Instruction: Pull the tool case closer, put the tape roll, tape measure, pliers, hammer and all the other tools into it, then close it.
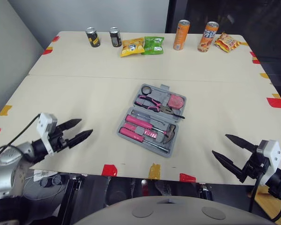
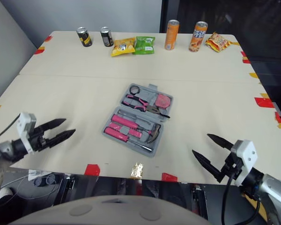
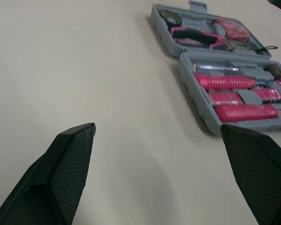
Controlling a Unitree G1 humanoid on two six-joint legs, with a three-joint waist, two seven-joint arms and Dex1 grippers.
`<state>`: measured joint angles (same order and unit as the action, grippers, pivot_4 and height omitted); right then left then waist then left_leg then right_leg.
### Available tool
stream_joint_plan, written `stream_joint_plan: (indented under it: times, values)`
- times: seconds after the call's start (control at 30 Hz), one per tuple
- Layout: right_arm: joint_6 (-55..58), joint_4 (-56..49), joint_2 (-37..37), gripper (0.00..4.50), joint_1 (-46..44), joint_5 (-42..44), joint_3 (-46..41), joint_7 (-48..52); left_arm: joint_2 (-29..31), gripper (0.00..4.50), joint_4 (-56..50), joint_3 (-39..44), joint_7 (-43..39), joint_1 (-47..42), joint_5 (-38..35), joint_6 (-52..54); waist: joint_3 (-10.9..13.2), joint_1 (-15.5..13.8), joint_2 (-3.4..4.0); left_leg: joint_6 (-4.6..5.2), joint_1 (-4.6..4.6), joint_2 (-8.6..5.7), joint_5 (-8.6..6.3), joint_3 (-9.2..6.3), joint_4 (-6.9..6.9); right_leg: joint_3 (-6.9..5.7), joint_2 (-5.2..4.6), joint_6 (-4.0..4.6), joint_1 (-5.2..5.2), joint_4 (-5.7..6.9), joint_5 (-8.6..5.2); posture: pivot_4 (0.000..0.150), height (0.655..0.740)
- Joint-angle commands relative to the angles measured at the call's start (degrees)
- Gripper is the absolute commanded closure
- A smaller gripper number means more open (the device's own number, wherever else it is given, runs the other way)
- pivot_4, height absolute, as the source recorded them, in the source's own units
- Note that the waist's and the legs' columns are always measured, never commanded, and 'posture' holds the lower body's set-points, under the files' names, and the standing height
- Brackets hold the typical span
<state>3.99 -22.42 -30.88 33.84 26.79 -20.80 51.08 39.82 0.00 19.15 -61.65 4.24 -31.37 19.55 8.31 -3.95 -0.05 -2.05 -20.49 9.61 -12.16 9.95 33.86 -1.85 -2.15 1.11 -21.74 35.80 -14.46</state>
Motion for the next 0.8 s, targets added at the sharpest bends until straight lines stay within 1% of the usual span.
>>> stream_joint_plan:
  times: [0.03,0.1,0.13,0.2,0.27,0.37,0.4,0.43,0.47,0.53,0.57,0.7,0.8]
  values:
    - [6.68,-4.55,-0.88,0.00,-3.07,-0.73,2.46,-5.49,1.23,0.25,2.04,-4.97,0.08,-9.00,1.87,2.35,-0.02,0.06,0.04,0.04,0.02,-0.02,0.03,0.01,0.00,0.02,0.00,-0.02,0.01,0.01,0.01,0.150,0.7400]
    - [13.96,-5.87,-1.92,0.00,-5.69,2.66,3.48,-7.36,1.19,0.79,3.98,-8.09,-0.85,-13.79,2.16,4.72,-0.03,0.22,0.08,0.10,0.02,-0.06,0.07,0.01,0.02,0.04,-0.01,-0.03,0.01,0.04,0.04,0.150,0.7400]
    - [16.55,-6.26,-2.46,0.25,-7.23,3.55,4.08,-8.03,1.29,1.16,5.34,-10.09,-2.04,-15.74,3.02,4.93,-0.08,0.48,0.13,0.12,-0.01,-0.08,0.08,0.01,0.05,0.06,-0.01,-0.03,-0.01,0.06,0.04,0.150,0.7400]
    - [19.83,-6.52,-3.67,0.85,-10.38,2.29,5.80,-9.67,1.22,1.89,9.56,-13.94,-3.76,-19.47,6.23,3.29,-0.10,1.20,0.15,0.12,-0.01,-0.10,0.09,0.04,0.06,0.12,-0.01,-0.03,-0.02,0.06,0.04,0.150,0.7400]
    - [22.11,-6.64,-4.57,1.57,-12.82,1.02,7.37,-11.04,0.83,2.62,12.68,-16.51,-5.18,-22.64,8.02,2.16,-0.10,1.65,0.15,0.11,-0.07,-0.10,0.09,0.04,0.06,0.13,0.00,-0.01,-0.05,0.06,0.01,0.150,0.7400]
    - [28.64,-6.62,-6.27,2.58,-17.26,-0.24,10.78,-13.65,-0.77,3.68,20.02,-21.04,-6.40,-29.55,12.06,0.43,-0.09,1.48,0.13,0.10,-0.14,-0.09,0.09,0.03,0.06,0.11,0.00,-0.01,-0.12,0.09,0.01,0.150,0.7400]
    - [30.74,-6.62,-6.81,2.84,-19.06,-0.75,12.20,-14.33,-1.45,3.89,23.56,-22.60,-6.54,-32.10,13.99,-0.84,-0.09,1.35,0.13,0.11,-0.14,-0.10,0.10,0.02,0.08,0.09,0.00,-0.04,-0.13,0.11,0.04,0.150,0.7400]
    - [32.53,-6.74,-7.32,3.25,-20.73,-1.20,13.53,-14.83,-2.14,4.38,26.98,-24.15,-7.07,-34.45,15.79,-1.93,-0.09,1.11,0.13,0.12,-0.15,-0.10,0.10,0.01,0.12,0.09,-0.01,-0.06,-0.13,0.15,0.07,0.150,0.7400]
    - [34.03,-6.92,-7.63,3.60,-22.07,-1.33,14.52,-15.22,-2.68,4.50,29.81,-25.22,-7.67,-36.26,17.08,-3.12,-0.08,1.03,0.12,0.12,-0.09,-0.10,0.10,0.01,0.19,0.10,-0.03,-0.06,-0.09,0.23,0.07,0.150,0.7400]
    - [37.01,-6.99,-8.54,4.28,-24.53,-2.22,16.82,-15.82,-3.90,4.50,35.04,-27.01,-8.59,-39.48,19.44,-5.36,-0.09,0.86,0.12,0.12,-0.07,-0.10,0.10,0.01,0.23,0.11,-0.03,-0.05,-0.09,0.30,0.07,0.150,0.7400]
    - [38.47,-6.70,-8.85,4.45,-25.84,-2.83,18.03,-16.27,-4.66,4.50,37.59,-28.12,-8.85,-41.00,20.93,-6.85,-0.09,0.77,0.12,0.12,-0.09,-0.10,0.10,0.02,0.22,0.11,-0.03,-0.04,-0.09,0.29,0.06,0.150,0.7400]
    - [44.66,-5.95,-9.44,4.45,-31.08,-4.29,22.45,-18.09,-7.87,4.50,47.00,-30.80,-9.18,-46.21,25.61,-12.70,-0.08,0.73,0.11,0.11,-0.14,-0.11,0.11,0.02,0.30,0.13,-0.05,-0.03,-0.10,0.31,0.06,0.150,0.7400]
    - [48.51,-6.08,-9.65,4.45,-33.90,-4.62,24.96,-18.53,-10.37,4.50,52.55,-31.39,-8.88,-49.12,27.64,-16.43,-0.08,0.60,0.10,0.10,-0.26,-0.11,0.11,0.02,0.31,0.11,-0.06,-0.03,-0.14,0.32,0.06,0.150,0.7400]
